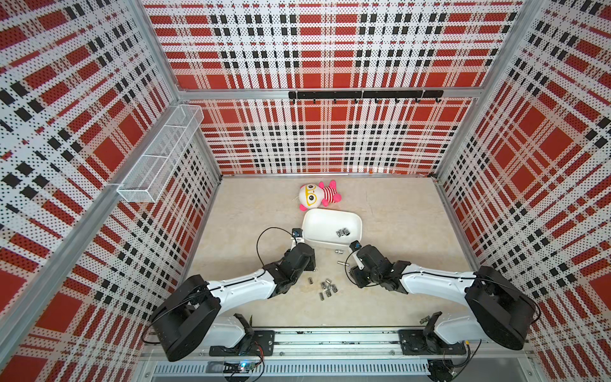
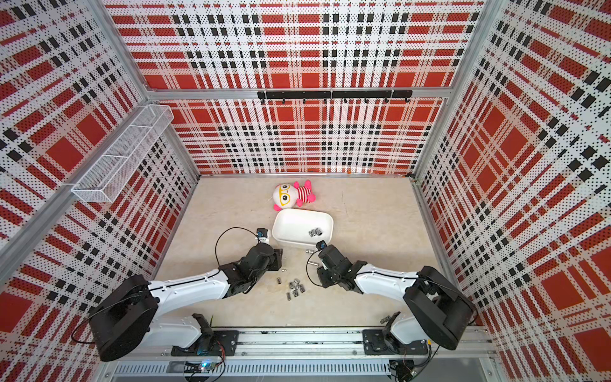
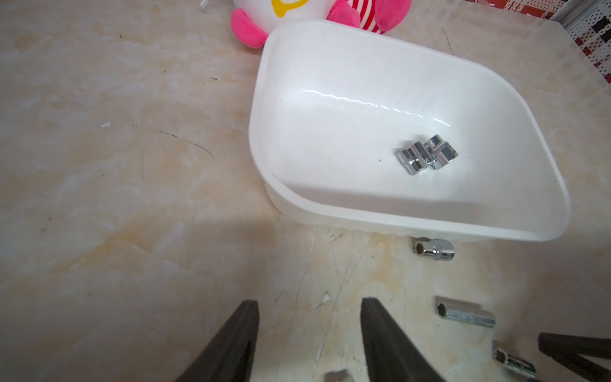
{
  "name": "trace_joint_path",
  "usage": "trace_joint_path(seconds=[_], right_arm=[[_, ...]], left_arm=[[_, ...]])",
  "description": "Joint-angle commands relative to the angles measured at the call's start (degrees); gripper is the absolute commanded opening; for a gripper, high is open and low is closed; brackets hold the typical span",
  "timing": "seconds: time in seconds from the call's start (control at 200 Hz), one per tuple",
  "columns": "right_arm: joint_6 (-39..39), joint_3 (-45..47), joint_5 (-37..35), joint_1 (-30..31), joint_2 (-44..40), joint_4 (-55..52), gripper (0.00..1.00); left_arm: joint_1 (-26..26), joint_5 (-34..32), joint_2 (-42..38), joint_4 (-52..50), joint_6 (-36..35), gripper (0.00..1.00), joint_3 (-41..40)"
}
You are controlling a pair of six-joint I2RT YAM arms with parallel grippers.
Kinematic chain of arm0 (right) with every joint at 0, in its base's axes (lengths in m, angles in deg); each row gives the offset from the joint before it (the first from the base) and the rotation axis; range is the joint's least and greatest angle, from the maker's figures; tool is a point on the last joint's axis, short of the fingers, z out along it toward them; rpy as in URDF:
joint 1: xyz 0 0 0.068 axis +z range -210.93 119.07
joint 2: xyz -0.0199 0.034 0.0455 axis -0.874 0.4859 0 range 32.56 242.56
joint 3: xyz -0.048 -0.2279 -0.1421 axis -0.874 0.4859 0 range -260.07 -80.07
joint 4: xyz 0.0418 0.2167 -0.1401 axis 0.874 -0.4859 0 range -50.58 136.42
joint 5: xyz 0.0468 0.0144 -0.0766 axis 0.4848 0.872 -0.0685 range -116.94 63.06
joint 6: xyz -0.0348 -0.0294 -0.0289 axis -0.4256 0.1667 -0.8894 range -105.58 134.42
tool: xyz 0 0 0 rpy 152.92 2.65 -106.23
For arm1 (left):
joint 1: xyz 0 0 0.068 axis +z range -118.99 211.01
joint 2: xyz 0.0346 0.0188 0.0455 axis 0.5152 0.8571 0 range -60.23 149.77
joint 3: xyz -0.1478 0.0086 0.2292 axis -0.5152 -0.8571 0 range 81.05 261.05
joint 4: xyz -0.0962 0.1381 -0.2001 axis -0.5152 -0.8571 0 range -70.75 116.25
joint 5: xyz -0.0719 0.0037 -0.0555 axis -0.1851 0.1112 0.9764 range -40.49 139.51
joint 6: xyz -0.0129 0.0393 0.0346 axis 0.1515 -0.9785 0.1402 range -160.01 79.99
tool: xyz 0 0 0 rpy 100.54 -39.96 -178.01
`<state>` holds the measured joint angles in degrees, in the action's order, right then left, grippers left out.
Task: Put the socket on the desktop into the storage box
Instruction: Pick up the socket head from the center of the board.
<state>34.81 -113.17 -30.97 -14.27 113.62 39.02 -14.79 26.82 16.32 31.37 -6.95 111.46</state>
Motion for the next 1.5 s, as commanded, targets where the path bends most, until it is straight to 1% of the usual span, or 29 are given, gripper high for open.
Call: trace_joint_path(seconds=[0.0, 0.301, 0.411, 0.746, 0.957, 1.192, 1.317, 1.378, 1.498], right_arm=[[-0.57, -1.39, -0.80, 0.37, 1.44, 0.69, 0.42], [-0.69, -2.80, -1.24, 0.46, 4.52, -0.14, 0.40], [-0.66, -3.00, -1.39, 0.46, 5.14, -0.35, 0.37], [-0.39, -2.95, -1.01, 0.97, 5.11, -0.52, 0.32], [0.31, -3.12, -3.90, 1.95, 4.77, -1.82, 0.30], [0.60, -3.63, -4.75, 2.82, 6.17, -2.49, 0.27], [0.75, -3.90, -5.55, 3.43, 6.31, -2.97, 0.23], [0.88, -3.79, -5.90, 3.70, 5.92, -3.06, 0.19], [0.97, -3.38, -6.57, 3.88, 4.35, -3.06, 0.16]], left_arm=[[-0.16, 0.37, 0.26, 0.41, -0.35, 0.55, 0.76], [-0.25, 0.37, 0.41, 0.37, -0.28, 0.55, 0.79], [-0.25, 0.42, 0.44, 0.41, -0.32, 0.55, 0.80], [-0.32, 0.36, 0.44, 0.40, -0.32, 0.55, 0.92], [-0.34, 0.42, 0.31, 0.41, -0.31, 0.55, 0.88], [-0.34, 0.39, 0.31, 0.41, -0.32, 0.55, 0.91], [-0.34, 0.41, 0.36, 0.41, -0.35, 0.55, 0.88], [-0.34, 0.46, 0.36, 0.41, -0.35, 0.55, 0.88], [-0.34, 0.09, 0.28, 0.41, -0.36, 0.55, 0.81]])
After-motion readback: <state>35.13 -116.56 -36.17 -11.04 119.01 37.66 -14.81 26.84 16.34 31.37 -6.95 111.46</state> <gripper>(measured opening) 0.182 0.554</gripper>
